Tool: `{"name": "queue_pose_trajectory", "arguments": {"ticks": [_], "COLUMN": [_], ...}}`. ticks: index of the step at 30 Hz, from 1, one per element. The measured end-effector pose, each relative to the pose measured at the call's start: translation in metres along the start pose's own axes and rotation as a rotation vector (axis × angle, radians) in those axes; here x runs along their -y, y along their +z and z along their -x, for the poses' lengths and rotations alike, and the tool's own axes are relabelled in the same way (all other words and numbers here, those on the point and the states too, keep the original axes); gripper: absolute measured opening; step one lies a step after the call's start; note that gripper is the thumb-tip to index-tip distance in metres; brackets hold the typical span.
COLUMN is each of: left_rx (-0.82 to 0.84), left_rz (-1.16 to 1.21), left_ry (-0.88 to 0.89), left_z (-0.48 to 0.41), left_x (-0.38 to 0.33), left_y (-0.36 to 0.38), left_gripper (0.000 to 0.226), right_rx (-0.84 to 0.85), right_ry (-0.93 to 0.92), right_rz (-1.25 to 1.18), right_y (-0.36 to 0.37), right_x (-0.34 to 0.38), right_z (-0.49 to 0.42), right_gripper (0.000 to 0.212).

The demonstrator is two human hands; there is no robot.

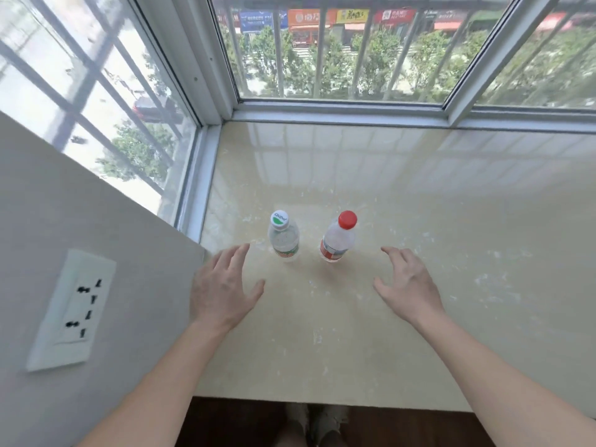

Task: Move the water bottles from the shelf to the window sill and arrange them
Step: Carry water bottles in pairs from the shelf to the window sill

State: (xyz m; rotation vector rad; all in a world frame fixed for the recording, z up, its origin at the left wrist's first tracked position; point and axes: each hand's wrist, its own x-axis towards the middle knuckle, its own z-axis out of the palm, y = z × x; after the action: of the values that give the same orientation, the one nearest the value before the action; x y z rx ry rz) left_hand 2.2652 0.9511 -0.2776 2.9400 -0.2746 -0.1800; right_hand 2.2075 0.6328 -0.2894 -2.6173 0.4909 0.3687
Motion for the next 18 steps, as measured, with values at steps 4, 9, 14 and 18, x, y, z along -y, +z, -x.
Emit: {"name": "queue_pose_trajectory", "arguments": {"ticks": [4, 9, 14, 18], "left_rx": [-0.101, -0.256, -0.337, -0.399], "left_rz": [-0.035, -0.013, -0.033, -0.052], "left_ry": [0.032, 0.100, 0.182, 0.243], "left_z": [0.010, -0.002, -0.008, -0.009], "left_x": [-0.023, -0.072, -0.112, -0.137], "left_y": [-0.069, -0.149, -0.208, -0.238], "left_gripper": [0.073, 0.064, 0.066, 0.070], "right_rx": [-0.161, -0.398, -0.584, -0.686], "right_ry": [-0.162, -0.291, -0.428, -0.479], "right_rz": [0.157, 0.198, 0.225, 0.238], "right_y": [-0.074, -0.164, -0.228, -0.254], "right_x": [0.022, 0.065, 0.103, 0.121], "right_z": [0.022, 0.030, 0.044, 0.058], "right_gripper": [0.054, 0.052, 0.048, 0.049]}}
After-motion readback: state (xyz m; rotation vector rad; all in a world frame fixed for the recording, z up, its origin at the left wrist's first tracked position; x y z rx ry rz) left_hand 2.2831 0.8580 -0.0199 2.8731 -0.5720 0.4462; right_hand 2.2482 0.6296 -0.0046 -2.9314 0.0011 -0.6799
